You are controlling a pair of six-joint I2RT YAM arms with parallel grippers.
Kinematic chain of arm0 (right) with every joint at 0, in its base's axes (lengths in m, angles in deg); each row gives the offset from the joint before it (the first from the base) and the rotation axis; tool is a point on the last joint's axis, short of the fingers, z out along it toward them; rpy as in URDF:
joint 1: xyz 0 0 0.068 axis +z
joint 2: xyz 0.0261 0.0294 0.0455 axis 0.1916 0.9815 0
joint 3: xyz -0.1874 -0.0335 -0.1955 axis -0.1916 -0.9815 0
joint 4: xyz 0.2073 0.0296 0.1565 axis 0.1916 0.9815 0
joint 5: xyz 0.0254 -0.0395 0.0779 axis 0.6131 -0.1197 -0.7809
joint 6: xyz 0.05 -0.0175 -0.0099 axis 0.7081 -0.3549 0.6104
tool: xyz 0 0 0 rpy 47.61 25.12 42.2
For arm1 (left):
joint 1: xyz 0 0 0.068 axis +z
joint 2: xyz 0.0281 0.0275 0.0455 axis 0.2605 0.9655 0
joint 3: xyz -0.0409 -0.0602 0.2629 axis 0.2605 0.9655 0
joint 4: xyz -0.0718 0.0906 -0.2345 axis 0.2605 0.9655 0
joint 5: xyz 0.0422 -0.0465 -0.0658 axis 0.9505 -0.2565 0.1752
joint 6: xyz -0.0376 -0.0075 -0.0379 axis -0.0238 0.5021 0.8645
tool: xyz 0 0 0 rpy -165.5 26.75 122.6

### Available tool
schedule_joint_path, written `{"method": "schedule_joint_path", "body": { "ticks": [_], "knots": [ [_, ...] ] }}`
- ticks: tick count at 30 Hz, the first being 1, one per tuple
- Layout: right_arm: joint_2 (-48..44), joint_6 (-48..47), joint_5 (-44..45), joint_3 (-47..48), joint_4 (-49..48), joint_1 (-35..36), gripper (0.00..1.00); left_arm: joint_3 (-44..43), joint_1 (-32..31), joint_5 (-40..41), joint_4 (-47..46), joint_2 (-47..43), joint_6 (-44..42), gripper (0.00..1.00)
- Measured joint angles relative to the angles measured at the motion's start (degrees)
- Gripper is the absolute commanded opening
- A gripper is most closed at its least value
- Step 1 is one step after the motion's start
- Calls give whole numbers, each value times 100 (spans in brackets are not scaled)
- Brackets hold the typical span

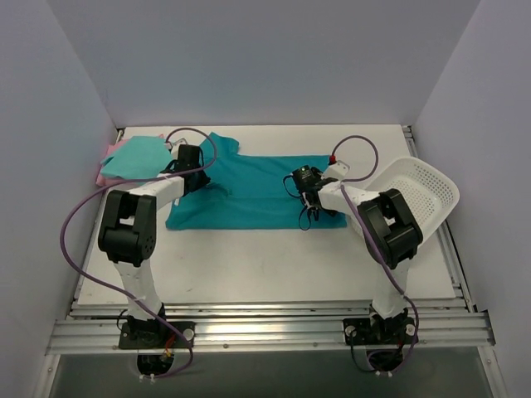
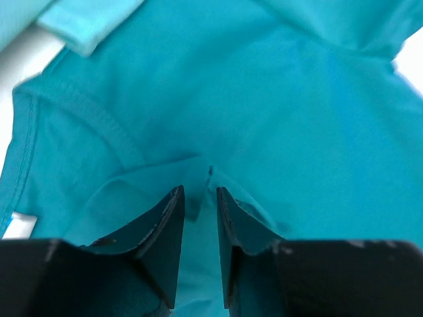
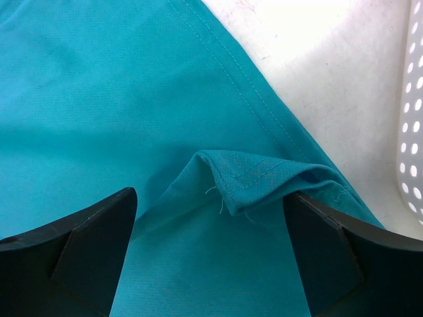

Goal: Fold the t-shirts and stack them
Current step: Fold the tshirt

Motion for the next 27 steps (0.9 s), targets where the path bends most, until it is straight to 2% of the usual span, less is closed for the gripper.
{"method": "schedule_joint_path", "body": {
  "ticks": [5, 13, 17, 20, 23, 27],
  "knots": [
    [-7, -35, 9, 52, -2, 48, 88, -660, 48, -17, 68, 236, 0, 42],
    [-315, -151, 37, 33, -11, 118, 88, -2234, 262, -9, 470, 1193, -85, 41],
    [-614, -439, 46, -81, -358, 120, 88, -1694, 337, 31, 358, 870, -129, 53],
    [-693, -767, -125, -166, -800, 63, 88, -1344, 363, 33, 494, 564, -125, 53],
    [-682, -1075, -452, -133, -1137, -48, 88, -1665, 407, 9, 579, 614, -179, 53],
    [-546, -1421, -699, 219, -1351, -192, 89, -2605, 496, -37, 479, 1029, -356, 53]
  ]
}}
